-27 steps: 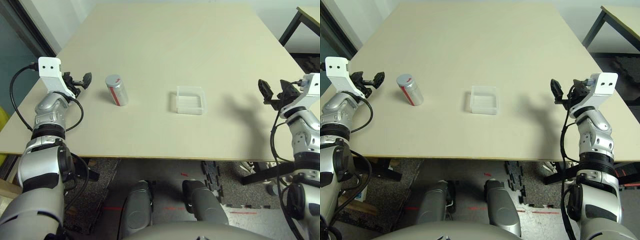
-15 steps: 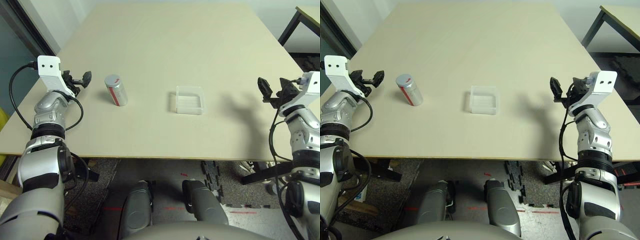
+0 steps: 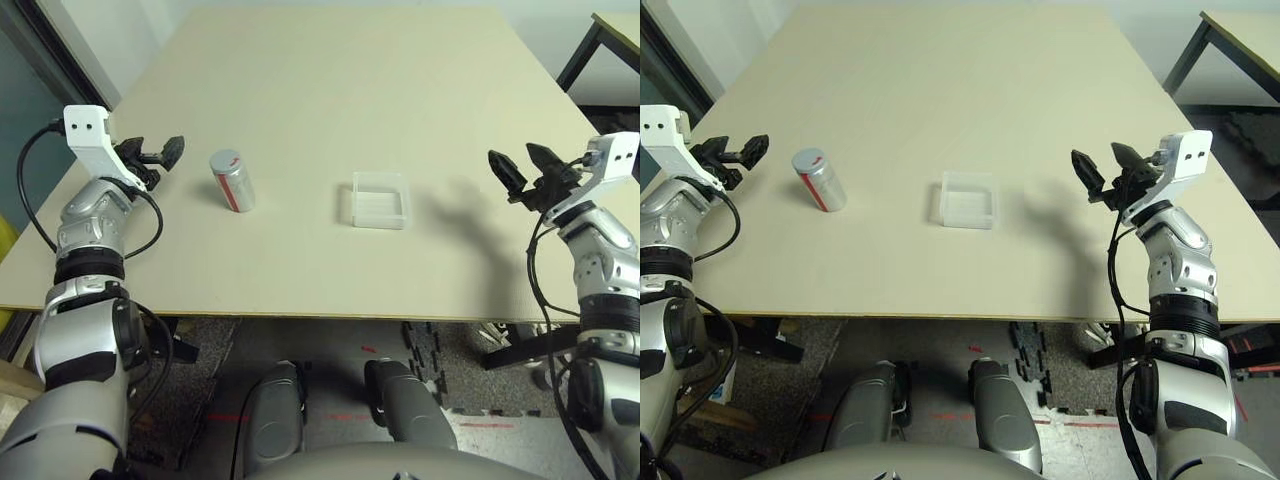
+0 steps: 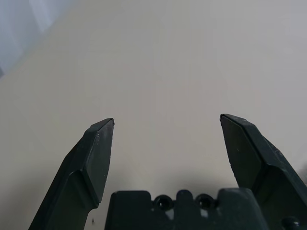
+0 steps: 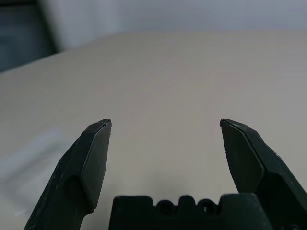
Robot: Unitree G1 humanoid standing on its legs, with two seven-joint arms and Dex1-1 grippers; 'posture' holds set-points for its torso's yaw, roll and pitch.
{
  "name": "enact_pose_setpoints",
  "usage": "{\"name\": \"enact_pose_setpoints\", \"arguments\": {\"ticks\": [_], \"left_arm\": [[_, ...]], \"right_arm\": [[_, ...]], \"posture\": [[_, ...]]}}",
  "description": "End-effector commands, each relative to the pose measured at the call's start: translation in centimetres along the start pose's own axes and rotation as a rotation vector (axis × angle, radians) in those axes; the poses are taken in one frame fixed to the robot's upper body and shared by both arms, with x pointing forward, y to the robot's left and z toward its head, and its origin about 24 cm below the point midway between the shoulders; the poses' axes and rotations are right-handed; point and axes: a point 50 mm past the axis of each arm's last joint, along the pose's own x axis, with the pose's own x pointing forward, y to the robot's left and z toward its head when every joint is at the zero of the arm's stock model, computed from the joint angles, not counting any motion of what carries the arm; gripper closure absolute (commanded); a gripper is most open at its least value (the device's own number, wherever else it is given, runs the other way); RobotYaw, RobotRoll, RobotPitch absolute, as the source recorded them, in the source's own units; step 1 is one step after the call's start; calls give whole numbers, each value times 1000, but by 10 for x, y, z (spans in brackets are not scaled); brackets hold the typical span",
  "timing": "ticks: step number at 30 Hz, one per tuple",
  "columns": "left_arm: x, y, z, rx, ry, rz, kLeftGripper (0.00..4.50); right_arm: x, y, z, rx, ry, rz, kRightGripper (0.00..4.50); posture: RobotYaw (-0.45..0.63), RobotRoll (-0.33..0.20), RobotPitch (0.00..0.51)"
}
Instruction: Pour the medicine from the bottle into the box.
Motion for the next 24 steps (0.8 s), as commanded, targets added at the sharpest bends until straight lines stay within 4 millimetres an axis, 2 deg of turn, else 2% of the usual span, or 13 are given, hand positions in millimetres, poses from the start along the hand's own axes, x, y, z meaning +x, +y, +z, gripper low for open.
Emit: {"name": "enact_pose_setpoints", "arguments": {"ticks": [1,6,13,17,24], "left_arm": [[-10,6,6,6,-25,-9,65],[-22,6,9,-8,-45,-54,65],[-40,1,10,-21,-64,-120,65],[-54,-12,10,-36,-103,-209,65],[-75,-32,1,-36,-104,-255,65]], "right_arm": [[6,22,1,27,19,203,0],[10,46,-1,33,66,418,0],[13,69,-6,-3,158,651,0],[16,74,-10,-24,189,709,0],[21,72,-13,-25,190,708,0]], "posture": [[-71,0,120],[-49,0,121],[-22,0,127],[-12,0,133],[9,0,137]]}}
